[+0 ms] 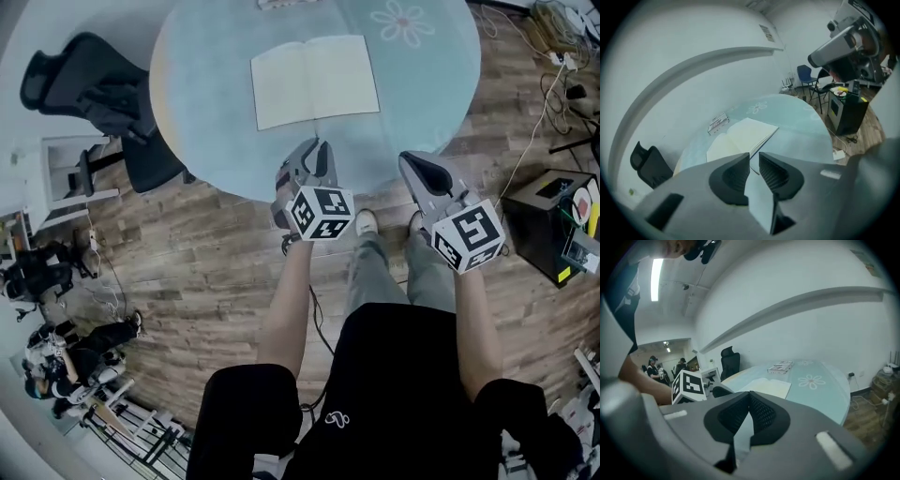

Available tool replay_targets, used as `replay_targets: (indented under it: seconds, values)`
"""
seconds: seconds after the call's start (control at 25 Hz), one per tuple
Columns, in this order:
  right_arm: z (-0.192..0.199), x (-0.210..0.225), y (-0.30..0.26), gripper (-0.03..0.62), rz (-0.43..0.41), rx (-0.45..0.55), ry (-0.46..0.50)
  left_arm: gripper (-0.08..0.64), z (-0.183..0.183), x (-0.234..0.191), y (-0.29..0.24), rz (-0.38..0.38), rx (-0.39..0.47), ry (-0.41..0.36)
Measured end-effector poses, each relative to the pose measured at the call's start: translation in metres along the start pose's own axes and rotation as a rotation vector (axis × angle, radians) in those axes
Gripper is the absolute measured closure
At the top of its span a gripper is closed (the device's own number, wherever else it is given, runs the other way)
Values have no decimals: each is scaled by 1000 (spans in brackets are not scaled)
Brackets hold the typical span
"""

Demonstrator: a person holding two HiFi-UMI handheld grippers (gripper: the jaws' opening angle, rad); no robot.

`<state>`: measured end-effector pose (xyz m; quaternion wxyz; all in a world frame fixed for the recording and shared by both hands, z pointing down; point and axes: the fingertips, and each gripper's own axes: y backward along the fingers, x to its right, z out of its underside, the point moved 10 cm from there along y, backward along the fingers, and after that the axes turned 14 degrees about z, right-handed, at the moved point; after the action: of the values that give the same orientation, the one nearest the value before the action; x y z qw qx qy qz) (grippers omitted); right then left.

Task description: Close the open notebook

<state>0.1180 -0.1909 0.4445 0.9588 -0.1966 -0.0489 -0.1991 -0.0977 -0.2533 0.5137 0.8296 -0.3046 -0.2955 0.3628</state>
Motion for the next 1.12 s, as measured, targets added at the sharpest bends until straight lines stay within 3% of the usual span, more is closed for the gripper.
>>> replay_targets:
  seconds: [0.28,0.64,0.8,1.12]
  values:
    - [12,22,11,584,98,-40,-6,425,-9,-4,-38,31,-130,-309]
    - [17,34,17,584,176,-53,-38,365,-14,-23,-81,56,-253,-474]
    - [20,38,18,584,195,-63,-47,360,-14,-23,-92,81,-293,-560]
    - [16,42,20,584,210,-64,-46,372,-18,-23,-100,92,-338,-661]
